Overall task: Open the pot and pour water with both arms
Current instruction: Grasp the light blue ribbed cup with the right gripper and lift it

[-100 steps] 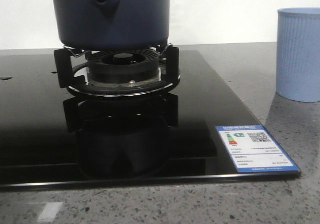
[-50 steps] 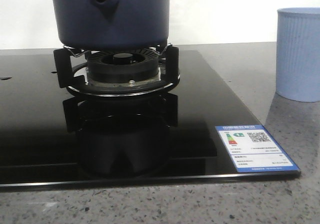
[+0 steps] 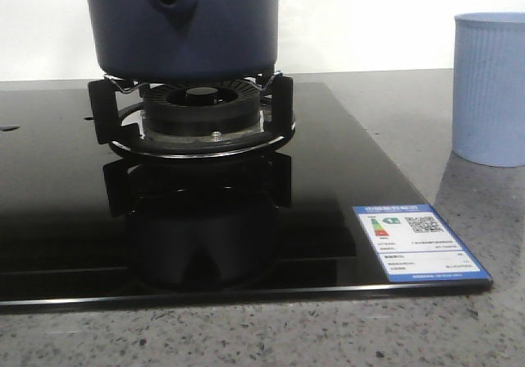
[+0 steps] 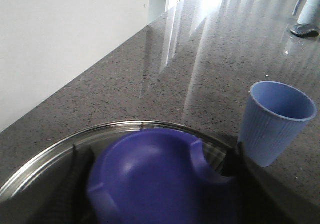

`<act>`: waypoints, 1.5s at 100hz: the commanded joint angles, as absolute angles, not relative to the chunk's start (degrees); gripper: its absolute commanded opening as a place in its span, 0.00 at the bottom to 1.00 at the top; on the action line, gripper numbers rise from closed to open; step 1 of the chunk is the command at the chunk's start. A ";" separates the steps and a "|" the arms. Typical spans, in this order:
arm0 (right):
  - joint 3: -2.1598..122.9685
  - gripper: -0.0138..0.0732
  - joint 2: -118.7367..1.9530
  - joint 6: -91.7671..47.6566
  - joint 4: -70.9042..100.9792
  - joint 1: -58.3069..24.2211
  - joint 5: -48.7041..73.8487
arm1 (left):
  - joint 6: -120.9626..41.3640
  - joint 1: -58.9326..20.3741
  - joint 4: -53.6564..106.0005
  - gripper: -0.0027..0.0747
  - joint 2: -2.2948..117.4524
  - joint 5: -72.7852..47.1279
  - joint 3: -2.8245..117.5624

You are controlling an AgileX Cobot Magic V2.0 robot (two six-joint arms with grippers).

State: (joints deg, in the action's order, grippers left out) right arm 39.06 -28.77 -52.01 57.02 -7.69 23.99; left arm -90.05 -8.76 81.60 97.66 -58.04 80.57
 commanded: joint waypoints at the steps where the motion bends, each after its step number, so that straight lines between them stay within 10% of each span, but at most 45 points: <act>1: 40.98 0.92 -29.58 -52.64 58.51 -7.40 21.86 | -90.37 -8.79 85.18 0.52 95.58 -59.22 82.29; 150: 23.71 0.92 -51.47 -49.75 48.65 -17.17 -14.93 | -87.50 -8.46 92.23 0.48 75.55 -61.20 89.65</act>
State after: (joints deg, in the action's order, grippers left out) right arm 22.31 -49.85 -51.35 48.73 -16.74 -8.22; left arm -88.01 -8.52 86.06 77.65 -61.96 87.61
